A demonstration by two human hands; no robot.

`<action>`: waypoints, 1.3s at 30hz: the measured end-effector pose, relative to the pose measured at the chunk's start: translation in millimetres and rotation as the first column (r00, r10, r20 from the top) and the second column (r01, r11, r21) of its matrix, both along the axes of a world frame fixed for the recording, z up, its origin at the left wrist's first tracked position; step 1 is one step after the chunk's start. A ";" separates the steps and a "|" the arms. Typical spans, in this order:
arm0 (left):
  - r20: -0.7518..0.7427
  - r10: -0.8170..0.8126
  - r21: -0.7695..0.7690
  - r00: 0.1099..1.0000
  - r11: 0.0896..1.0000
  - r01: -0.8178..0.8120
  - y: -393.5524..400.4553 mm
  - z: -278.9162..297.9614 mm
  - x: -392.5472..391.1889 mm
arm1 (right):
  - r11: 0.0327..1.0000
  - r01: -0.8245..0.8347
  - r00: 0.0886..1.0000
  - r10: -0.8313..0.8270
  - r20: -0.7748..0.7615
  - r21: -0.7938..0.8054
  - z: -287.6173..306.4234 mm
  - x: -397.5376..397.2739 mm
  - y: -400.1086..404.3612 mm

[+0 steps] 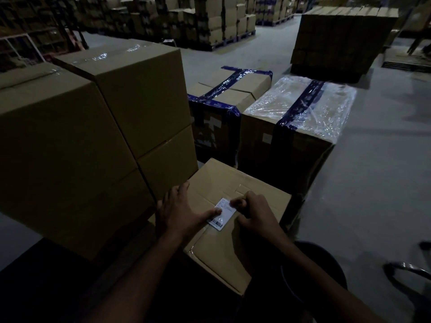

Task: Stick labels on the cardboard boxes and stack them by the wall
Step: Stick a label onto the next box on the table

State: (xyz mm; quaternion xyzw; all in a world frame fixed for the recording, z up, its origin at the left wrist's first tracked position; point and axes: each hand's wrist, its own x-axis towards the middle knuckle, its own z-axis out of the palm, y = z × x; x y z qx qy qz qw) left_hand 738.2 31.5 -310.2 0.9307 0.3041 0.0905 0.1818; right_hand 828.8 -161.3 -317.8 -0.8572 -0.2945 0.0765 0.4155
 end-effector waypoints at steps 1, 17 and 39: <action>-0.002 -0.001 -0.004 1.000 1.000 0.001 0.1 -0.3 0.0 | 1.000 0.003 1.000 -0.003 -0.018 -0.004 -0.8 -0.2 -0.5; -0.002 0.011 -0.022 1.000 1.000 -0.011 -2.0 1.9 -0.4 | 0.998 0.056 0.997 -0.054 -0.062 0.035 4.4 -14.7 -3.5; -0.173 0.229 0.052 0.958 0.973 -0.223 -3.2 12.9 -49.9 | 0.976 -0.209 0.973 0.213 0.087 -0.055 22.9 23.4 4.2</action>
